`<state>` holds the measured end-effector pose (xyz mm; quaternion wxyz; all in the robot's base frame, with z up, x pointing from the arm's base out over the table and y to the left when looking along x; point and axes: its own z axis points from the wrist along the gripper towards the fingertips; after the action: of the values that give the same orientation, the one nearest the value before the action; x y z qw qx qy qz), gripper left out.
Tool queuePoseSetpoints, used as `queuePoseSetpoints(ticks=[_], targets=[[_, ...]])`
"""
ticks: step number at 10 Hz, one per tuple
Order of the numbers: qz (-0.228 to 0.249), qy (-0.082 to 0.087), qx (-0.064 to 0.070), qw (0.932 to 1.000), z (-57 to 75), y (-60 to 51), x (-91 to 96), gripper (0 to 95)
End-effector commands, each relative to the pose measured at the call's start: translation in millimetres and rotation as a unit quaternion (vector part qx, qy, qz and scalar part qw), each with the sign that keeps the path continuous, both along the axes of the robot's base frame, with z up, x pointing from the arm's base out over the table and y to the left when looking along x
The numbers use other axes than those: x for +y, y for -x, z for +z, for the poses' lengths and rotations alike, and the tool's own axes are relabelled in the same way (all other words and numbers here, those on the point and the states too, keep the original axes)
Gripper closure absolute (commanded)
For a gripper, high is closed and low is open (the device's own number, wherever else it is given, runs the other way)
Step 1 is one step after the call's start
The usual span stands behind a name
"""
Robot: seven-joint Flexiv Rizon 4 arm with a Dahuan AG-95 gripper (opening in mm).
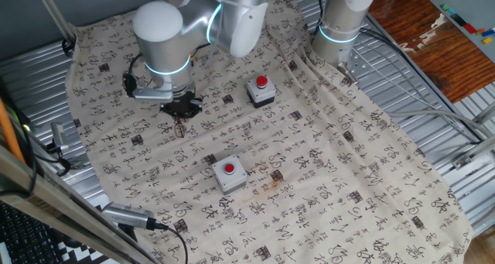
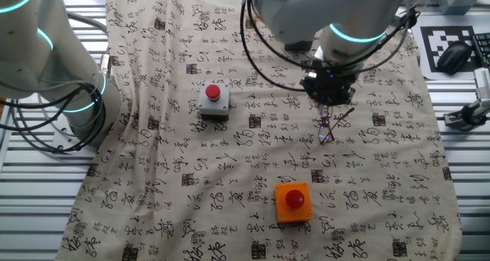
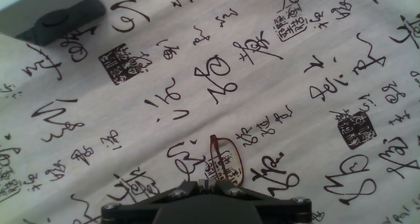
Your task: Unfold the leg of the glasses (with one hand)
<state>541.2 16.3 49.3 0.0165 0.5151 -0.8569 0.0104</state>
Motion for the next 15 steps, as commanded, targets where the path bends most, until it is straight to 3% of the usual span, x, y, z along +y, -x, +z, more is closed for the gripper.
queuePoseSetpoints(ticks=[1, 3, 4, 5, 7, 9, 11, 12, 15], targets=[[0.006, 0.002, -0.005, 1.0000, 2.8, -0.1, 0.0, 76.0], [0.007, 0.009, -0.010, 0.9999, 3.8, -0.7, -0.2, 76.0], [0.010, 0.015, -0.013, 0.9998, 4.7, -2.3, -1.1, 95.0], [0.014, 0.019, -0.013, 0.9996, 6.7, -5.6, -3.3, 95.0], [0.019, 0.011, -0.009, 0.9997, 12.7, -13.7, -6.8, 95.0], [0.007, 0.010, -0.010, 0.9999, 22.2, -12.8, 2.3, 95.0], [-0.016, 0.010, -0.014, 0.9997, 22.2, -12.8, 2.3, 95.0], [-0.016, 0.000, -0.013, 0.9998, 22.2, -12.8, 2.3, 95.0], [-0.013, 0.016, -0.011, 0.9997, 22.2, -12.8, 2.3, 95.0]])
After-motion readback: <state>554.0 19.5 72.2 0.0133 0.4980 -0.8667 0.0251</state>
